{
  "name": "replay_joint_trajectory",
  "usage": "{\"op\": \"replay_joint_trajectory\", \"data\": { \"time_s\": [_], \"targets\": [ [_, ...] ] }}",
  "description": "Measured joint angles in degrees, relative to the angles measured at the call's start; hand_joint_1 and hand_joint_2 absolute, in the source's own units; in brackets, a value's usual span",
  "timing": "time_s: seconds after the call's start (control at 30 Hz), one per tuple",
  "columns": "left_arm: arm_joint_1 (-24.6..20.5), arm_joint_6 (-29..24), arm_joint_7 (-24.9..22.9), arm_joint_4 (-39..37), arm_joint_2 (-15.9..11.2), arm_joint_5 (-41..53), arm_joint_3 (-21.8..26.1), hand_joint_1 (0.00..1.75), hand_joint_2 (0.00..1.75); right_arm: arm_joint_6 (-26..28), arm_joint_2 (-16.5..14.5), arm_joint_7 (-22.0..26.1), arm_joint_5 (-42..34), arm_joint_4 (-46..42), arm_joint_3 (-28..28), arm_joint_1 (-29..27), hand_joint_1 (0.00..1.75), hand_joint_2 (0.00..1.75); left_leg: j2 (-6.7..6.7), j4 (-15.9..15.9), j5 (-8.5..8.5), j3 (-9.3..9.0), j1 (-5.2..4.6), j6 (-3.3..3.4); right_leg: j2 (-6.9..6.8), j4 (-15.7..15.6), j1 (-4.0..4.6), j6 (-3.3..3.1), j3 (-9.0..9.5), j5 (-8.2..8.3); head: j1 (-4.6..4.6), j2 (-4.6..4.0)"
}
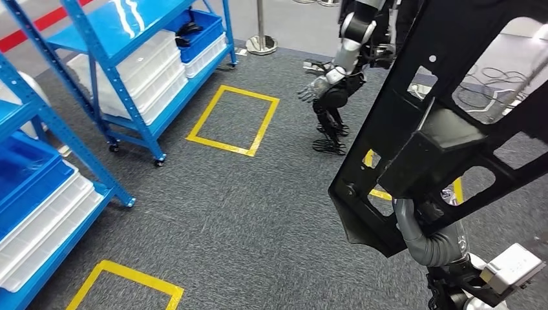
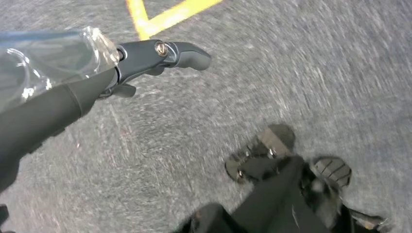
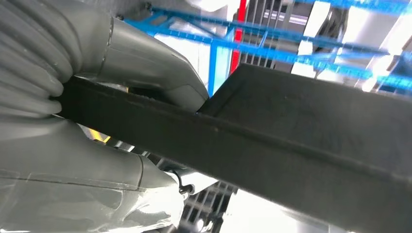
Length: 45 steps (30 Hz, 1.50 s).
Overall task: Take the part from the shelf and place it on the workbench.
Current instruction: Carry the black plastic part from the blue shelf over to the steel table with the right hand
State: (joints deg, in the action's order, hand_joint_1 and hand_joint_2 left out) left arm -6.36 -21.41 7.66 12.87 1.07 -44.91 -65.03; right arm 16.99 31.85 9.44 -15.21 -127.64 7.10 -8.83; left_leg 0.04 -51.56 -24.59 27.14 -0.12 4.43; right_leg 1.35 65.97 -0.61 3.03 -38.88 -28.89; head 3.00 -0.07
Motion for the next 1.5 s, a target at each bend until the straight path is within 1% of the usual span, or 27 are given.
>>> {"op": "replay_joint_trajectory", "data": {
  "time_s": [0.03, 0.07, 0.1, 0.13, 0.2, 0.27, 0.33, 0.37, 0.43, 0.5, 0.57, 0.6, 0.63, 0.73, 0.8, 0.87, 0.93, 1.0, 1.07, 1.1, 1.13, 1.2, 1.27, 1.3, 1.37, 1.43, 1.5],
  "targets": [
    [0.1, 0.1, 0.7, 0.0, 0.0, 0.0, 0.0, 0.0, 1.75, 0.0, 0.0, 0.0, 0.0, 0.0, 0.0, -0.1, 1.75, 1.75, 0.84, 0.0, -0.05, 0.02, 0.0, -0.06, -0.41, 3.4, -0.3, 0.38, -1.68, -1.18, 0.02, 0.0],
    [0.2, 0.2, 1.3, 0.0, 0.0, -0.1, 0.0, 0.0, 1.75, 0.0, -0.1, 0.0, 0.0, 0.0, -0.1, -0.3, 1.75, 1.75, 1.69, 0.0, -0.13, 0.02, 0.02, -0.18, -0.64, 5.1, -0.61, 0.76, -2.52, -1.35, 0.02, 0.0],
    [0.3, 0.2, 1.5, 0.0, 0.0, -0.1, 0.0, 0.0, 1.75, 0.1, -0.1, 0.0, 0.0, 0.0, -0.1, -0.5, 1.75, 1.75, 2.53, -0.1, -0.25, -0.04, 0.1, -0.34, -0.87, 4.4, -0.9, 1.1, -2.12, -0.46, 0.02, 0.0],
    [0.3, 0.2, 1.5, 0.0, 0.0, -0.1, 0.0, 0.0, 1.75, 0.1, -0.1, 0.0, 0.0, 0.0, -0.1, -0.6, 1.75, 1.75, 3.3, -0.1, -0.43, -0.19, 0.21, -0.58, -1.4, 1.2, -1.14, 1.41, -0.4, 1.29, 0.02, 0.0],
    [0.3, 0.1, 1.6, 0.0, 0.0, -0.2, 0.0, 0.0, 1.75, 0.1, -0.1, 0.0, 0.0, 0.0, -0.2, -0.7, 1.75, 1.75, 4.6, -0.4, -1.0, -0.52, 0.22, -1.32, -3.74, -7.3, -1.33, 1.78, 4.4, 4.57, 0.03, 0.0],
    [0.1, 0.1, 1.8, 0.0, -0.1, -0.3, 0.0, 0.0, 1.75, 0.3, -0.2, 0.0, 0.0, -0.1, -0.3, -0.8, 1.75, 1.75, 5.62, -0.7, -1.61, -0.73, -0.07, -2.13, -4.9, -11.3, -1.14, 1.09, 6.54, 5.48, -0.03, 0.0],
    [-0.1, -0.2, 1.1, 0.0, -0.1, -0.4, 0.0, 0.0, 1.75, 0.3, -0.2, 0.0, 0.1, -0.2, -0.4, -0.9, 1.75, 1.75, 6.61, -0.8, -1.9, -0.89, -0.13, -2.73, -3.72, -11.3, -0.89, -0.1, 6.18, 5.33, -0.12, 0.0],
    [-0.2, -0.4, 0.6, 0.0, -0.1, -0.5, 0.0, 0.0, 1.75, 0.3, -0.2, 0.0, 0.1, -0.2, -0.4, -1.0, 1.75, 1.75, 6.3, -1.1, -2.32, -0.87, 0.05, -3.08, -3.14, -11.3, -0.87, -0.5, 6.04, 5.39, -0.12, 0.0],
    [-0.2, -0.7, 0.1, 0.0, -0.1, -0.5, 0.0, 0.0, 1.75, 0.3, -0.2, 0.1, 0.1, -0.3, -0.4, -1.0, 1.75, 1.75, 3.78, -4.8, -4.95, 0.57, 0.4, -3.61, -2.03, -11.4, -0.91, -1.27, 5.83, 5.66, -0.15, 0.0],
    [-0.2, -0.8, 0.1, 0.0, -0.1, -0.5, 0.1, 0.0, 1.75, 0.3, -0.3, 0.2, 0.1, -0.4, -0.5, -1.0, 1.75, 1.75, 1.07, -13.1, -9.16, 4.33, 0.46, -3.69, -0.9, -11.3, -0.82, -1.73, 5.57, 5.85, -0.19, 0.0],
    [-0.3, -0.8, 0.1, 0.0, -0.1, -0.5, 0.1, 0.0, 1.75, 0.3, -0.3, 0.2, 0.1, -0.4, -0.5, -1.0, 1.75, 1.75, 0.56, -19.7, -11.2, 7.58, 0.41, -3.45, 0.48, -11.3, -0.62, -1.93, 5.37, 5.98, -0.19, 0.0],
    [-0.4, -0.8, 0.0, 0.0, -0.1, -0.5, 0.1, 0.0, 1.75, 0.3, -0.4, 0.2, 0.1, -0.4, -0.5, -1.0, 1.75, 1.75, 0.49, -19.9, -10.55, 7.73, 0.4, -3.25, 1.29, -11.3, -0.55, -1.96, 5.35, 6.04, -0.19, 0.0],
    [-0.4, -0.8, -0.1, 0.0, -0.1, -0.5, 0.1, 0.0, 1.75, 0.3, -0.4, 0.2, 0.1, -0.4, -0.5, -1.0, 1.75, 1.75, 0.24, -17.5, -8.81, 6.7, 0.38, -2.96, 2.17, -11.3, -0.52, -1.94, 5.39, 6.11, -0.18, 0.0],
    [-0.2, -0.9, -0.5, 0.0, -0.1, -0.4, 0.1, 0.0, 1.75, 0.4, -0.5, 0.2, 0.1, -0.4, -0.5, -1.0, 1.75, 1.75, -3.27, -5.1, -2.89, 1.48, 0.31, -1.94, 4.65, -11.3, -0.47, -1.5, 5.26, 6.47, -0.18, 0.0],
    [-0.1, -0.9, -0.6, -0.1, -0.2, -0.4, 0.1, 0.0, 1.75, 0.5, -0.5, 0.2, 0.1, -0.4, -0.5, -1.0, 1.75, 1.75, -4.54, -2.2, -2.12, 0.57, 0.1, -1.72, 5.96, -11.2, -0.58, -0.9, 4.73, 6.86, -0.16, 0.0],
    [-0.2, -0.9, -0.6, -0.1, -0.1, -0.4, 0.1, 0.0, 1.75, 0.5, -0.5, 0.2, 0.1, -0.4, -0.5, -1.2, 1.75, 1.75, -3.23, -1.9, -1.75, 0.49, 0.03, -1.42, 6.78, -11.1, -0.81, -0.21, 4.27, 7.11, -0.15, 0.0],
    [-0.2, -1.0, -0.7, -0.1, -0.1, -0.4, 0.1, 0.0, 1.75, 0.6, -0.5, 0.2, 0.1, -0.5, -0.5, -1.3, 1.75, 1.75, -1.77, -1.6, -1.24, 0.34, 0.19, -0.87, 4.54, -8.7, -0.67, 0.16, 3.05, 5.58, -0.07, 0.0],
    [-0.1, -1.0, -0.8, -0.1, -0.1, -0.3, 0.2, 0.0, 1.75, 0.7, -0.6, 0.2, 0.1, -0.6, -0.6, -1.2, 1.75, 1.75, -0.16, -1.5, -1.06, 0.41, 0.09, -0.56, 0.92, -1.6, -0.5, 0.41, -0.16, 1.62, 0.02, 0.0],
    [0.2, -1.0, -0.8, -0.1, 0.0, -0.3, 0.1, 0.0, 1.75, 0.7, -0.6, 0.2, 0.1, -0.6, -0.6, -1.3, 1.75, 1.75, 1.68, -1.6, -1.05, 0.57, -0.11, -0.49, -0.54, 5.3, -0.57, 0.73, -3.14, -1.27, 0.03, 0.0],
    [0.3, -1.0, -0.8, -0.1, 0.0, -0.4, 0.1, 0.0, 1.75, 0.7, -0.6, 0.2, 0.1, -0.6, -0.6, -1.3, 1.75, 1.75, 2.54, -1.6, -1.06, 0.61, -0.15, -0.51, -0.79, 6.0, -0.61, 0.82, -3.15, -1.16, 0.04, 0.0],
    [0.3, -1.0, -0.8, -0.1, 0.0, -0.4, 0.1, 0.0, 1.75, 0.7, -0.6, 0.2, 0.1, -0.6, -0.6, -1.3, 1.75, 1.75, 3.33, -1.6, -1.11, 0.6, -0.13, -0.57, -1.08, 4.1, -0.66, 0.89, -1.88, -0.06, 0.04, 0.0],
    [0.2, -1.0, -0.8, -0.1, -0.1, -0.3, 0.1, 0.0, 1.75, 0.7, -0.6, 0.2, 0.1, -0.6, -0.6, -1.3, 1.75, 1.75, 4.62, -1.6, -1.32, 0.38, -0.17, -0.91, -3.11, -4.3, -0.65, 0.86, 3.22, 2.98, 0.04, 0.0],
    [0.1, -1.0, -0.8, -0.1, -0.1, -0.3, 0.1, 0.0, 1.75, 0.7, -0.7, 0.2, 0.1, -0.6, -0.6, -1.3, 1.75, 1.75, 5.57, -1.7, -1.7, 0.14, -0.48, -1.52, -5.05, -10.1, -0.42, 0.25, 6.52, 4.36, -0.03, 0.0],
    [0.1, -1.0, -0.8, -0.1, -0.1, -0.3, 0.1, 0.0, 1.75, 0.7, -0.7, 0.2, 0.1, -0.6, -0.6, -1.3, 1.75, 1.75, 6.03, -1.7, -1.84, 0.01, -0.64, -1.84, -5.27, -10.8, -0.26, -0.2, 6.76, 4.26, -0.07, 0.0],
    [0.0, -1.0, -0.8, -0.1, -0.1, -0.4, 0.1, 0.0, 1.75, 0.8, -0.7, 0.2, 0.1, -0.7, -0.6, -1.3, 1.75, 1.75, 6.74, -1.8, -2.08, -0.12, -0.52, -2.46, -3.98, -10.7, -0.17, -1.06, 6.48, 4.49, -0.11, 0.0],
    [-0.1, -1.1, -0.8, -0.1, -0.1, -0.4, 0.1, 0.0, 1.75, 0.9, -0.7, 0.2, 0.1, -0.7, -0.6, -1.3, 1.75, 1.75, 4.96, -4.0, -3.76, 0.64, -0.14, -3.09, -2.74, -10.9, -0.25, -1.77, 6.22, 4.79, -0.12, 0.0],
    [-0.1, -1.1, -0.8, -0.1, -0.1, -0.4, 0.2, 0.0, 1.75, 0.9, -0.7, 0.2, 0.1, -0.8, -0.6, -1.3, 1.75, 1.75, 1.86, -11.2, -7.79, 3.83, 0.09, -3.46, -1.52, -10.9, -0.26, -2.26, 5.92, 5.04, -0.15, 0.0]
  ]
}}
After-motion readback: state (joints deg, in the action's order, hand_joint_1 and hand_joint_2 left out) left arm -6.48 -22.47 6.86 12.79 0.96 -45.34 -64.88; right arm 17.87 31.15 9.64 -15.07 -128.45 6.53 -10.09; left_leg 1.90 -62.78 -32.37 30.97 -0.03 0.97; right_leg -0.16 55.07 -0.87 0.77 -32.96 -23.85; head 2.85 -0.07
